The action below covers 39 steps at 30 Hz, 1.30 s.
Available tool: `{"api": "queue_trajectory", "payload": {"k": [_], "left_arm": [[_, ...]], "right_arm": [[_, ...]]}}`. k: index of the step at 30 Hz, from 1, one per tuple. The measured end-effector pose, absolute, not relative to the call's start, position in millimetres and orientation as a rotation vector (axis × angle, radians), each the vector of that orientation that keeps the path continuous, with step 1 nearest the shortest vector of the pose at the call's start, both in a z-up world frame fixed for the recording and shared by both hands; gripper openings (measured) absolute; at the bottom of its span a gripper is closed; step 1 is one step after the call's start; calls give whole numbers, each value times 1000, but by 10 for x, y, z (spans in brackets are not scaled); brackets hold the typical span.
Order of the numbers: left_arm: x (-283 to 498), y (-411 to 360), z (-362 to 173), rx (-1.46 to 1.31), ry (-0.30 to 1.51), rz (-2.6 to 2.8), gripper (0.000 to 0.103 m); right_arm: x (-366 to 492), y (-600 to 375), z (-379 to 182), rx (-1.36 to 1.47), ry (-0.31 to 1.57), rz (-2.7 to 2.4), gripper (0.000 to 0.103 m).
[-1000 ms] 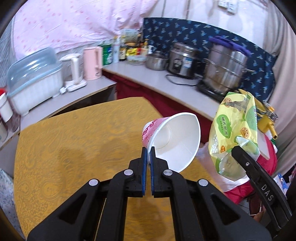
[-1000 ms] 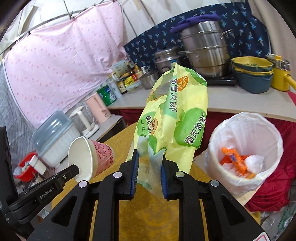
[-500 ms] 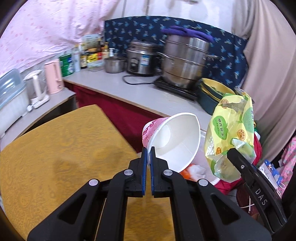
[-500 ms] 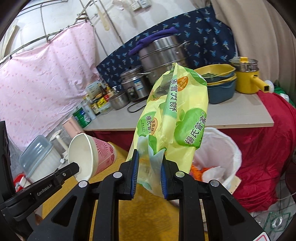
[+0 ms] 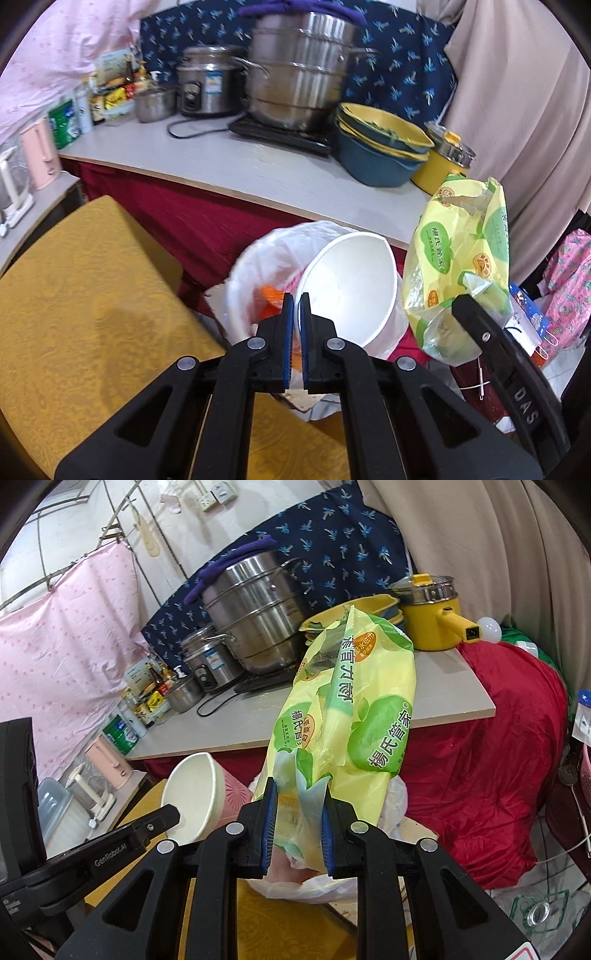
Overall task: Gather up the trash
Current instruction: 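Carry the tissue pack and paper cup over the bin and open the left tool, then lower the tissue pack into the bin and open the right tool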
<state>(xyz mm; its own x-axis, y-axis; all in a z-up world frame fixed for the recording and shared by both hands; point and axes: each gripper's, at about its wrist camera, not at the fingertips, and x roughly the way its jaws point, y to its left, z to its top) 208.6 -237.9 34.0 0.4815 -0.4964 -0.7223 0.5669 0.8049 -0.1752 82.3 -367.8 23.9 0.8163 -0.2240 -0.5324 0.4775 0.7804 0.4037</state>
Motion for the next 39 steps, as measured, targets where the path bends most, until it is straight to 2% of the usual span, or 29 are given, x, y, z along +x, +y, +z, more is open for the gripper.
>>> {"api": "queue_trajectory", "payload": {"k": [7, 8, 9, 11, 12, 17, 20, 23, 26, 39], "left_arm": [[2252, -2661, 165, 70, 879, -669, 10], [2279, -2668, 149, 63, 877, -659, 22], [2305, -2669, 143, 53, 878, -656, 40], [2360, -2638, 143, 16, 866, -637, 56], [2373, -2611, 154, 5, 849, -625, 58], [2462, -2507, 160, 31, 839, -575, 60], [2503, -2366, 171, 13, 843, -542, 72], [2527, -2210, 177, -3, 843, -514, 77], [2542, -2089, 175, 7, 842, -489, 77], [2422, -1638, 223, 24, 819, -436, 79]], "right_arm": [[900, -3853, 7, 576, 517, -414, 20], [909, -3858, -13, 579, 521, -413, 20], [930, -3870, -47, 582, 526, -411, 20], [976, -3889, -84, 584, 533, -408, 20], [1004, -3892, -106, 584, 538, -402, 20], [1154, -3849, -149, 571, 557, -373, 25], [1290, -3783, -157, 540, 576, -350, 30], [1404, -3691, -164, 515, 592, -342, 39], [1470, -3617, -144, 496, 593, -340, 44], [1430, -3301, 98, 472, 563, -319, 52]]}}
